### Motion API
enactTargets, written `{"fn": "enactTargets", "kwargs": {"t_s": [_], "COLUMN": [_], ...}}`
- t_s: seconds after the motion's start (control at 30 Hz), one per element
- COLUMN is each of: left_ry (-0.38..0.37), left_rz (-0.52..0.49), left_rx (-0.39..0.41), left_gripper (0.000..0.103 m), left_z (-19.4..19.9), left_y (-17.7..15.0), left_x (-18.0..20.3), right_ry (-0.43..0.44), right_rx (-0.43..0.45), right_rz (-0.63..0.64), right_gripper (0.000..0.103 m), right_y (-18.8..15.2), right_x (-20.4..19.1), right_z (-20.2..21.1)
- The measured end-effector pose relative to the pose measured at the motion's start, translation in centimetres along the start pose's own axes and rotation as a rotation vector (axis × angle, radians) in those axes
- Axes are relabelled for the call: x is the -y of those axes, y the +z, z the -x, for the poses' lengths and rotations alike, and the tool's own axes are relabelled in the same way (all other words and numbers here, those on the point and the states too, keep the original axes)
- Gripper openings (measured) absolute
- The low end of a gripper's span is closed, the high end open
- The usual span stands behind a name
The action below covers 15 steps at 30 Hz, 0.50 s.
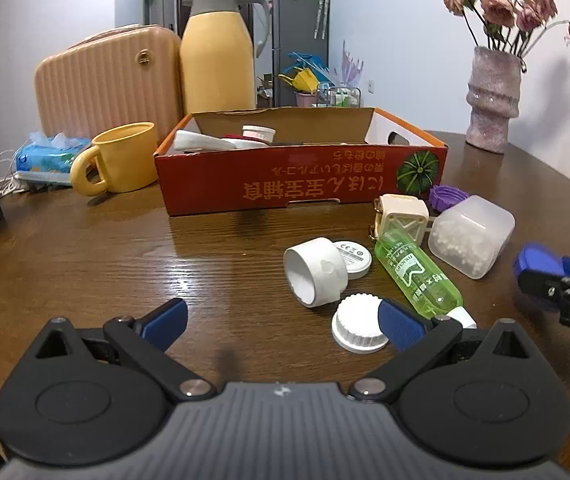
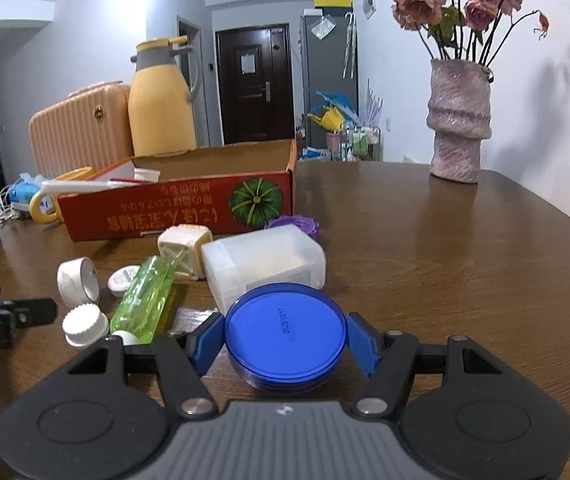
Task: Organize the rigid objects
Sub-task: 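Move the right gripper to the blue round lid and close on it, then grasp the white ridged cap with the left gripper while the right gripper holds the blue lid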
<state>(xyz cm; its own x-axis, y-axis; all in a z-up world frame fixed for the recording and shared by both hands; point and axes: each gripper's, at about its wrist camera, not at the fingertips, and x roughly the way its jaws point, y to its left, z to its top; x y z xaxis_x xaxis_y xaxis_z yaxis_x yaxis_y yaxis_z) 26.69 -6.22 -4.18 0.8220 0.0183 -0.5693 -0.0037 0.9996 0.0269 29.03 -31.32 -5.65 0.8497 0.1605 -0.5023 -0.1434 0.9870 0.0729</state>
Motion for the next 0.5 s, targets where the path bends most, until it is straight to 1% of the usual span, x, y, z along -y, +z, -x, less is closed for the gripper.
{"fn": "enactTargets", "kwargs": {"t_s": [0.13, 0.37, 0.5], "left_ry": [0.004, -0.009, 0.006], "left_rz": [-0.027, -0.034, -0.048], "left_rx": [-0.024, -0.054, -0.078], "left_gripper": [0.103, 0.103, 0.102], "left_z": [-0.6, -1.7, -2.5], "left_y": [0.0, 0.1, -0.1], "left_x": [0.7, 1.9, 2.9], "right_ry": [-0.003, 0.006, 0.009], "right_rx": [0.027, 0.049, 0.055], "right_rz": [-0.011, -0.018, -0.015], "right_gripper": [0.065, 0.065, 0.065], "right_y": [0.0, 0.0, -0.1], "right_x": [0.2, 0.4, 0.4], "right_z": [0.5, 0.8, 1.0]}}
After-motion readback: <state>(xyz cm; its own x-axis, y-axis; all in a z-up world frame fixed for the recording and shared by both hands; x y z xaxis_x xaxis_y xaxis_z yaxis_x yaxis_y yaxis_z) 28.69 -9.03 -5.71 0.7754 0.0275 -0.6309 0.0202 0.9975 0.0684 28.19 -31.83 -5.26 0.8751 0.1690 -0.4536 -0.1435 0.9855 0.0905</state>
